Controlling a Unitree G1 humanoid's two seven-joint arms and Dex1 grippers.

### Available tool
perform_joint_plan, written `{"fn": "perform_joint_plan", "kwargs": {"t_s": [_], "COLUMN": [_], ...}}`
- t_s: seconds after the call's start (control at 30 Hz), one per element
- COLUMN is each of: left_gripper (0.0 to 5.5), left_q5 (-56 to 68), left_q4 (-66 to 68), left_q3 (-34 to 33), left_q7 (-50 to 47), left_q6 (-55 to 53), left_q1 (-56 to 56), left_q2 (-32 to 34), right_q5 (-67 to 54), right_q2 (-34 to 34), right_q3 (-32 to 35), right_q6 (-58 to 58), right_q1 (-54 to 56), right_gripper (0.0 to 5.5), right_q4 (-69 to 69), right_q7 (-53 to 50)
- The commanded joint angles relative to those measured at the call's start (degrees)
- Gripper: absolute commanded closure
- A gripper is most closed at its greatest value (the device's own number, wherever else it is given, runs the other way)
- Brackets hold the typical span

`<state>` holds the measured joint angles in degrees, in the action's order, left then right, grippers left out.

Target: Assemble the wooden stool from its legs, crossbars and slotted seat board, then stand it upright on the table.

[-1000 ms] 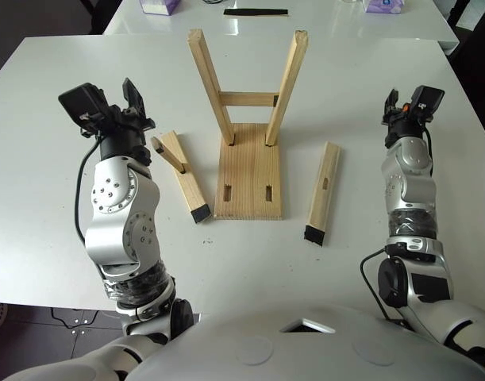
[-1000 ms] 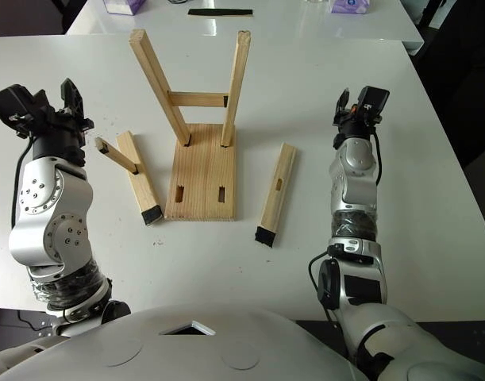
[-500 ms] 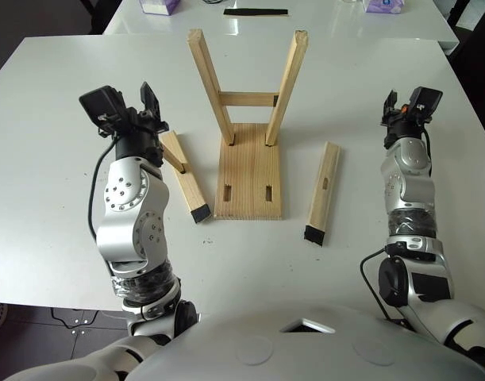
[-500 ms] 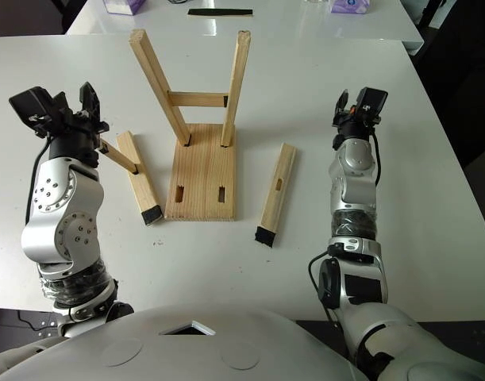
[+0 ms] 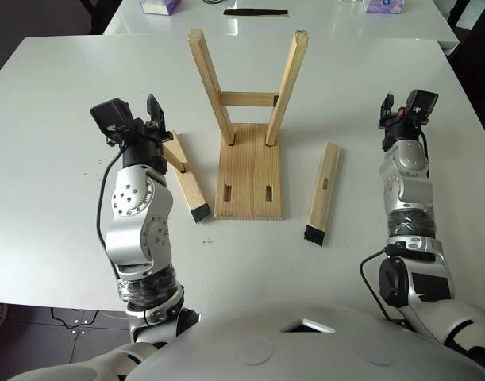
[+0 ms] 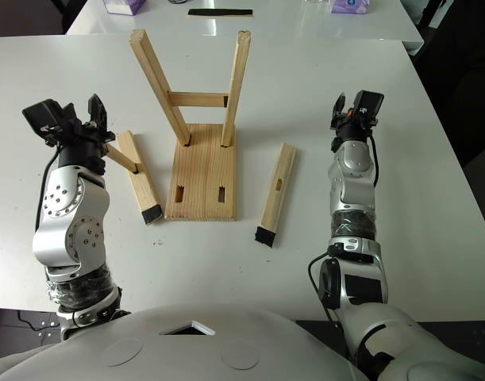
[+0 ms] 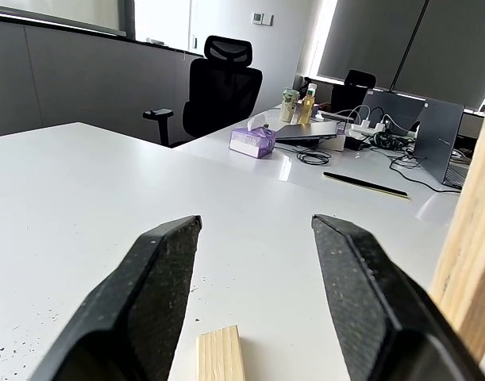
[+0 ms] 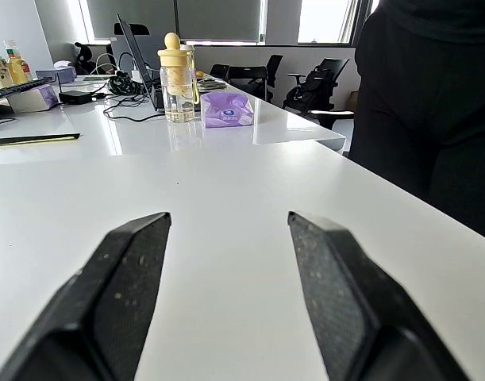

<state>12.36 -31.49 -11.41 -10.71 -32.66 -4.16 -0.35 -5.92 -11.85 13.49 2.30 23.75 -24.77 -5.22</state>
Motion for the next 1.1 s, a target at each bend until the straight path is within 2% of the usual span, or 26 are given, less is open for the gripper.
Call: {"fn": "perform_joint_plan", "kwargs": {"t_s": [0.03, 0.33, 0.53, 0.7, 0.8, 0.9, 1.0, 1.1], "left_gripper": [2.89, 2.89, 2.89, 2.89, 2.89, 2.89, 2.89, 2.52], "left_q5": [-1.94, -13.56, -11.75, -11.53, -8.41, -6.26, -5.66, -3.42], "left_q4": [0.37, -6.66, -0.75, 2.46, 4.17, 6.91, 6.02, 0.38], "left_q3": [0.00, -2.74, -10.26, -11.36, -15.39, -19.31, -17.90, -12.71], "left_q7": [-0.84, -7.62, -9.10, -8.87, -9.89, -8.88, -4.43, 2.40], "left_q6": [0.84, -1.09, -2.90, -1.77, -5.96, -9.62, -13.48, -18.61], "left_q1": [1.98, -4.20, -4.28, -5.12, -4.07, -1.76, 3.30, 9.73], "left_q2": [-0.14, 3.89, 2.47, 1.91, -0.55, 0.07, 2.73, 4.87], "right_q5": [0.45, 0.16, 0.09, 0.22, 0.31, 0.31, 0.31, 0.37], "right_q2": [-0.19, 0.76, 1.07, 0.66, 0.47, 0.63, 0.79, 0.81], "right_q3": [-0.04, 0.48, 0.72, 0.75, 0.90, 1.15, 1.68, 1.96], "right_q6": [-0.30, -0.90, -2.12, -3.25, -3.57, -3.74, -3.71, -3.10], "right_q1": [0.36, -0.97, 0.56, 2.03, 2.55, 1.40, -1.32, -3.98], "right_gripper": [2.78, 2.78, 2.78, 2.78, 2.78, 2.78, 2.78, 2.78], "right_q4": [-0.25, 0.65, -0.63, -2.29, -2.61, -1.58, 0.18, 2.20], "right_q7": [0.04, -0.79, -1.59, -1.71, -2.12, -2.73, -3.61, -4.11]}}
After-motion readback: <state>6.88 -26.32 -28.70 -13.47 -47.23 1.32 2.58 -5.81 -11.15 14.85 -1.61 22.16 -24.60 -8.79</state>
